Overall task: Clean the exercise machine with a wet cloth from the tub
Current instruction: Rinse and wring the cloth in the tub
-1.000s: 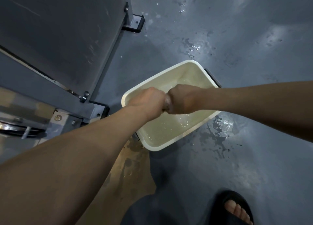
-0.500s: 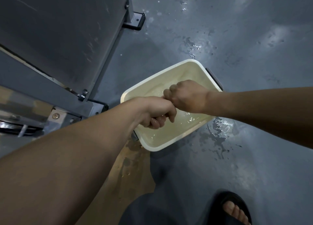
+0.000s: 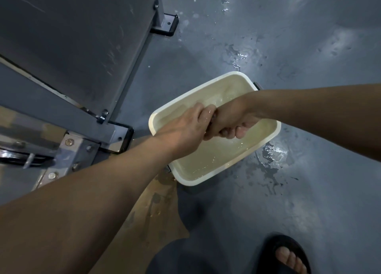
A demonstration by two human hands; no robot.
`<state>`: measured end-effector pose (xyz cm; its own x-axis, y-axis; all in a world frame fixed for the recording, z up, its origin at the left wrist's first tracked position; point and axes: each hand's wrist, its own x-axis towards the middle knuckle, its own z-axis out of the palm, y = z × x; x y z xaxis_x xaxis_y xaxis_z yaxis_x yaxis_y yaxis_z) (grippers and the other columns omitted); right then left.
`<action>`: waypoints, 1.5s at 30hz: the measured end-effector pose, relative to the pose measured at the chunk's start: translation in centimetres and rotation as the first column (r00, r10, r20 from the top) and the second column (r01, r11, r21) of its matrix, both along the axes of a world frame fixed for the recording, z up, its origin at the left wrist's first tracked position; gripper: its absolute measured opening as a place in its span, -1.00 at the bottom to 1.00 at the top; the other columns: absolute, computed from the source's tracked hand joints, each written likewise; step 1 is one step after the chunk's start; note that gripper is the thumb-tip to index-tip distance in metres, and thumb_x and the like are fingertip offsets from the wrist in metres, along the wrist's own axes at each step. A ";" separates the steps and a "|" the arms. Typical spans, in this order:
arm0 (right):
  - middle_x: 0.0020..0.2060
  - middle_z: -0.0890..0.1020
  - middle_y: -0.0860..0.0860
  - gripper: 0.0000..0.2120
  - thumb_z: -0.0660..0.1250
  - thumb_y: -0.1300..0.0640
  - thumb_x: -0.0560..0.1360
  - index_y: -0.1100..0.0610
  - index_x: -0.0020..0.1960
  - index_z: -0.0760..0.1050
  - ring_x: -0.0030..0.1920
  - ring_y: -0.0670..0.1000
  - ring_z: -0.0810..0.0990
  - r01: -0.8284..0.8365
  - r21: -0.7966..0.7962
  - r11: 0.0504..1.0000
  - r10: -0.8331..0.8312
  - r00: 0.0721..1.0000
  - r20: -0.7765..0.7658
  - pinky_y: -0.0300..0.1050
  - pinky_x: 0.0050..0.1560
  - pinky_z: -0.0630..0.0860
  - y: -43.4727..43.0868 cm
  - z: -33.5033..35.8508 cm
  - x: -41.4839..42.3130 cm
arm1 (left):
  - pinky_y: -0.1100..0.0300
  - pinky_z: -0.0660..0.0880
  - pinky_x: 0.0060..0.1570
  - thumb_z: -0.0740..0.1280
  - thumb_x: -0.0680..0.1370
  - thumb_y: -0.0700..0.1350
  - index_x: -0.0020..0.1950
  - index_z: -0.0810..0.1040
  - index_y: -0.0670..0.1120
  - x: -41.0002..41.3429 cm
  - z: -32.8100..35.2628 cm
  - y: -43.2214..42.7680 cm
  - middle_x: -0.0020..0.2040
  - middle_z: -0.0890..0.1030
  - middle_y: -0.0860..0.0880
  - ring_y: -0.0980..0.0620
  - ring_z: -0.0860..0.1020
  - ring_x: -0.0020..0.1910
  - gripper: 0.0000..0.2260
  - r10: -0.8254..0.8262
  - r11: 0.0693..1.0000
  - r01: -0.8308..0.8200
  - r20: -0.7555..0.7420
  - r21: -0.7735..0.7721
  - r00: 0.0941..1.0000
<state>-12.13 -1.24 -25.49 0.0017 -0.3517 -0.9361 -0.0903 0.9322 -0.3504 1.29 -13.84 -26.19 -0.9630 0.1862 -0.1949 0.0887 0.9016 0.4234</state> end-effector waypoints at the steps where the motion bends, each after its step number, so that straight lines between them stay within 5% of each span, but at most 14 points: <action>1: -0.40 0.29 -0.05 -0.67 0.48 0.03 0.54 0.01 -0.27 0.37 -0.43 -0.07 0.17 0.036 0.006 0.999 -0.036 0.997 0.065 -0.26 -0.46 0.06 0.0 0.2 0.0 | -0.09 0.51 0.13 0.29 0.59 -0.22 0.54 0.18 -0.06 0.1 -0.1 0.0 0.32 0.31 -0.09 -0.11 0.40 0.22 -0.45 -0.023 1.000 0.023 -0.032 -0.017 0.999; 5: -0.43 0.26 -0.04 -0.60 0.50 0.11 0.50 -0.02 -0.41 0.38 -0.42 -0.06 0.14 0.067 -0.057 0.996 -0.058 0.989 0.137 -0.23 -0.43 0.02 -0.1 1.6 0.2 | 0.06 0.39 0.22 0.30 0.57 -0.25 0.52 0.24 -0.10 -0.7 0.5 -0.3 0.32 0.34 -0.10 -0.08 0.34 0.29 -0.47 0.056 0.998 -0.058 -0.072 -0.019 0.996; 8: -0.48 0.27 -0.04 -0.52 0.50 0.14 0.50 0.01 -0.49 0.32 -0.46 -0.02 0.19 -0.014 -0.132 0.991 -0.005 0.990 -0.140 -0.20 -0.42 0.10 -0.8 1.9 0.5 | 0.12 0.32 -0.06 0.33 0.56 -0.23 0.22 0.37 -0.09 -1.9 1.2 -0.2 0.20 0.47 -0.12 -0.12 0.47 0.17 -0.73 0.098 0.984 -0.109 -0.081 -0.144 0.992; 11: -0.45 0.44 0.00 -0.67 0.40 0.09 0.51 0.03 -0.37 0.38 -0.42 0.07 0.42 -0.358 -0.073 0.931 0.254 0.777 -0.576 -0.17 -0.40 0.35 -1.9 2.3 1.4 | 0.04 0.34 -0.24 0.26 0.57 -0.28 0.05 0.34 -0.09 -2.4 1.5 0.1 0.01 0.56 -0.13 -0.15 0.53 -0.09 -0.85 0.188 0.956 -0.185 -0.009 -0.227 0.982; 13: -0.41 0.48 0.02 -0.73 0.30 0.10 0.54 0.09 -0.32 0.37 -0.37 0.08 0.48 -0.498 0.013 0.867 0.355 0.600 -0.717 -0.16 -0.40 0.35 -2.4 2.4 2.2 | 0.06 0.39 -0.26 0.22 0.53 -0.31 0.06 0.44 -0.08 -2.5 1.7 0.3 -0.06 0.59 -0.09 -0.14 0.54 -0.14 -0.82 0.281 0.937 -0.265 0.038 -0.225 0.959; 19: -0.33 0.45 -0.02 -0.76 0.20 0.10 0.56 0.03 -0.28 0.34 -0.27 0.07 0.49 -0.527 0.088 0.845 0.359 0.438 -0.824 -0.12 -0.22 0.41 -2.1 2.0 2.5 | 0.15 0.18 -0.44 0.25 0.49 -0.35 -0.29 0.36 -0.09 -2.8 1.8 1.4 -0.32 0.40 -0.02 0.03 0.37 -0.38 -0.77 0.388 0.917 -0.361 0.163 -0.172 0.907; 25: -0.24 0.51 -0.01 -0.94 0.24 0.13 0.53 0.01 -0.11 0.44 -0.16 0.14 0.52 -0.628 0.183 0.757 0.425 0.259 -0.868 -0.09 -0.15 0.46 -1.7 1.9 3.3 | 0.32 0.31 -0.59 0.27 0.56 -0.23 -0.20 0.45 -0.15 -3.1 1.9 2.5 -0.31 0.51 -0.09 -0.06 0.48 -0.48 -0.86 0.513 0.809 -0.587 0.486 0.000 0.707; 29: -0.17 0.58 -0.05 -0.87 0.27 -0.03 0.58 0.00 -0.09 0.41 -0.18 0.12 0.46 -0.713 0.186 0.676 0.424 0.169 -0.890 -0.11 -0.15 0.40 -1.0 2.3 3.2 | 0.28 0.17 -0.49 0.20 0.45 -0.38 -0.24 0.32 -0.09 -3.1 1.9 2.3 -0.37 0.29 -0.04 0.01 0.20 -0.51 -0.80 0.430 0.631 -0.754 0.727 0.182 0.536; 31: -0.22 0.58 -0.04 -0.85 0.27 -0.03 0.59 0.01 -0.10 0.39 -0.21 0.12 0.44 -0.714 0.172 0.678 0.389 0.150 -0.909 -0.12 -0.16 0.38 -0.8 2.1 2.9 | 0.26 0.17 -0.49 0.22 0.44 -0.39 -0.24 0.33 -0.10 -3.2 1.6 2.0 -0.37 0.28 -0.05 0.02 0.20 -0.52 -0.79 0.404 0.643 -0.740 0.734 0.197 0.546; 34: -0.25 0.53 0.00 -0.88 0.26 0.05 0.57 0.04 -0.12 0.45 -0.19 0.14 0.51 -0.656 0.129 0.744 0.383 0.260 -0.886 -0.09 -0.15 0.47 -1.3 1.3 2.1 | 0.22 0.37 -0.45 0.26 0.54 -0.28 -0.14 0.46 -0.15 -3.6 1.1 1.4 -0.30 0.46 -0.11 -0.05 0.41 -0.49 -0.93 0.418 0.816 -0.565 0.549 0.122 0.723; 37: -0.34 0.53 0.04 -0.75 0.37 0.02 0.54 0.13 -0.23 0.46 -0.25 0.14 0.57 -0.464 -0.017 0.886 0.318 0.633 -0.706 -0.09 -0.22 0.54 -1.3 0.9 0.9 | 0.08 0.32 -0.40 0.30 0.56 -0.16 0.15 0.34 -0.12 -3.2 1.4 1.1 -0.11 0.52 -0.11 -0.06 0.45 -0.31 -0.79 0.298 0.955 -0.290 0.238 -0.070 0.924; 40: -0.42 0.38 0.01 -0.67 0.50 0.09 0.49 0.10 -0.29 0.39 -0.42 0.02 0.32 -0.106 -0.142 0.984 0.038 0.909 -0.415 -0.20 -0.42 0.33 0.0 0.4 0.3 | 0.00 0.37 -0.25 0.30 0.57 -0.06 0.31 0.23 -0.09 -2.2 1.7 0.2 0.01 0.48 -0.12 -0.20 0.50 -0.12 -0.62 0.146 0.988 -0.142 0.061 -0.066 0.987; 42: -0.44 0.26 0.00 -0.60 0.49 0.18 0.52 0.05 -0.33 0.30 -0.44 -0.02 0.17 0.095 -0.170 0.981 -0.119 0.983 -0.138 -0.20 -0.44 0.17 1.0 0.3 0.2 | -0.08 0.49 -0.08 0.26 0.57 -0.01 0.30 0.25 -0.03 -1.7 1.3 -0.7 0.16 0.48 -0.11 -0.22 0.53 0.00 -0.65 0.082 0.996 -0.082 -0.010 -0.041 0.997; 45: -0.45 0.25 0.00 -0.58 0.41 0.29 0.56 0.04 -0.35 0.30 -0.45 -0.06 0.15 0.321 -0.138 0.937 -0.291 0.935 0.203 -0.24 -0.45 0.20 1.8 -0.1 0.3 | -0.16 0.50 0.07 0.21 0.61 -0.03 0.41 0.24 0.01 -1.4 1.0 -1.5 0.29 0.41 -0.09 -0.21 0.52 0.13 -0.62 -0.023 0.999 0.023 -0.008 -0.048 1.000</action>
<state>-11.85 0.54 -25.61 0.0290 -0.5118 -0.8586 0.2675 0.8316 -0.4867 -0.06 -15.33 -25.19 -0.9602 0.1990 -0.1960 0.1129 0.9184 0.3791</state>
